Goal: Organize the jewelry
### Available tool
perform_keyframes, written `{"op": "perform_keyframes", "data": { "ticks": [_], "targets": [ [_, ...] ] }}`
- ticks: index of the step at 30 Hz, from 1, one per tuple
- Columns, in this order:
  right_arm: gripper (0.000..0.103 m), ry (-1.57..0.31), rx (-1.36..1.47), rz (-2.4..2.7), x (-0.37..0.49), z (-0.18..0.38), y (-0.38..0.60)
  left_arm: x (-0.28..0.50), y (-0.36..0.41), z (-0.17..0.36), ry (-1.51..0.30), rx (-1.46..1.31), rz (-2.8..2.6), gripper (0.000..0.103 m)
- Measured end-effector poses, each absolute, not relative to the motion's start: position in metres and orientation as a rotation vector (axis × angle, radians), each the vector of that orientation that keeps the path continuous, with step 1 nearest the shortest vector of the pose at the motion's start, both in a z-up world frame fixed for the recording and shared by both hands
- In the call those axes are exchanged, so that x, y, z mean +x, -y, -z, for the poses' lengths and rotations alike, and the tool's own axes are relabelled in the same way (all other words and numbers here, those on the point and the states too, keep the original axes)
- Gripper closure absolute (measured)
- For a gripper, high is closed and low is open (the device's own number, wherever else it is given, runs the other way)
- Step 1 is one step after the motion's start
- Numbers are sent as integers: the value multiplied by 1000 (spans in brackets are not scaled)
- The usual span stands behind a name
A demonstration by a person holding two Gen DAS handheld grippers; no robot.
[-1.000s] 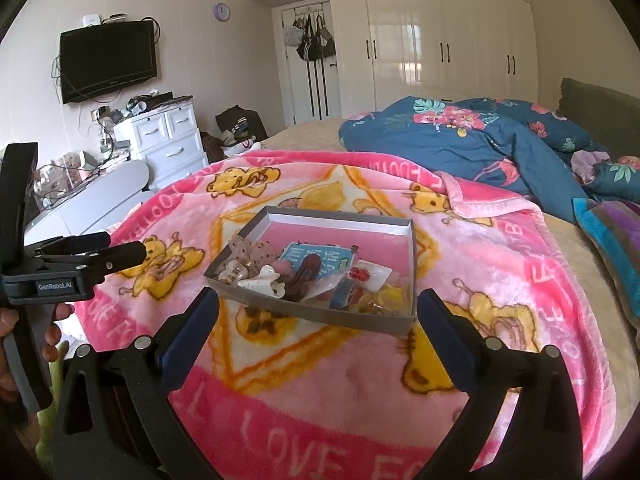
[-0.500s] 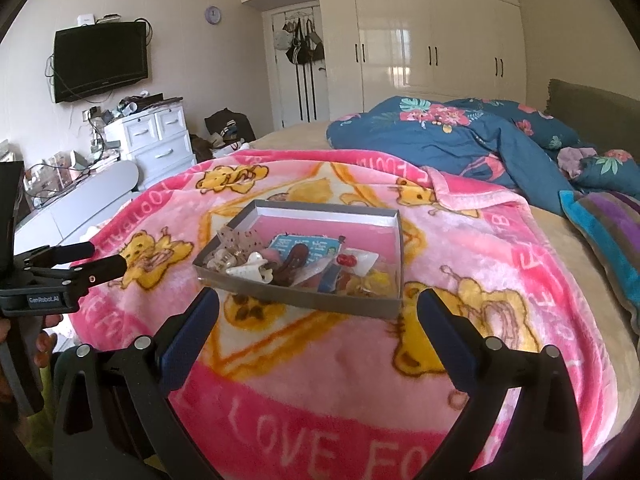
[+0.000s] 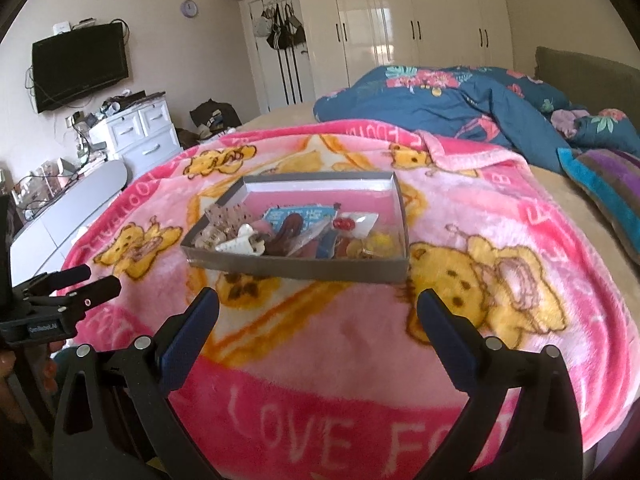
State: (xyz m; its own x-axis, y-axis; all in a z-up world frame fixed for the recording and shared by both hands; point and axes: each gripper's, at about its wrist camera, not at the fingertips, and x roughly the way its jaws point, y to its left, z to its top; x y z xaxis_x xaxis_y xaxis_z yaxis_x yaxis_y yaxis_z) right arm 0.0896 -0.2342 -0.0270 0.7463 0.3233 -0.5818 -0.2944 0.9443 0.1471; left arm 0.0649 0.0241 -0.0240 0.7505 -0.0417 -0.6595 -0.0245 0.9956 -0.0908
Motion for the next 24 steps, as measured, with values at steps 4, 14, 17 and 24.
{"op": "perform_keyframes", "data": {
  "ticks": [4, 14, 17, 24],
  "targets": [
    [4, -666, 33, -330, 91, 42, 228, 67, -22, 28, -715, -88, 7, 9],
    [4, -701, 20, -353, 92, 55, 216, 72, -21, 40, -749, -100, 26, 9],
    [4, -701, 19, -352, 91, 54, 216, 71, -22, 39, -751, -102, 22, 9],
    [4, -700, 20, -353, 92, 53, 216, 70, -22, 40, -757, -95, 21, 9]
  ]
}}
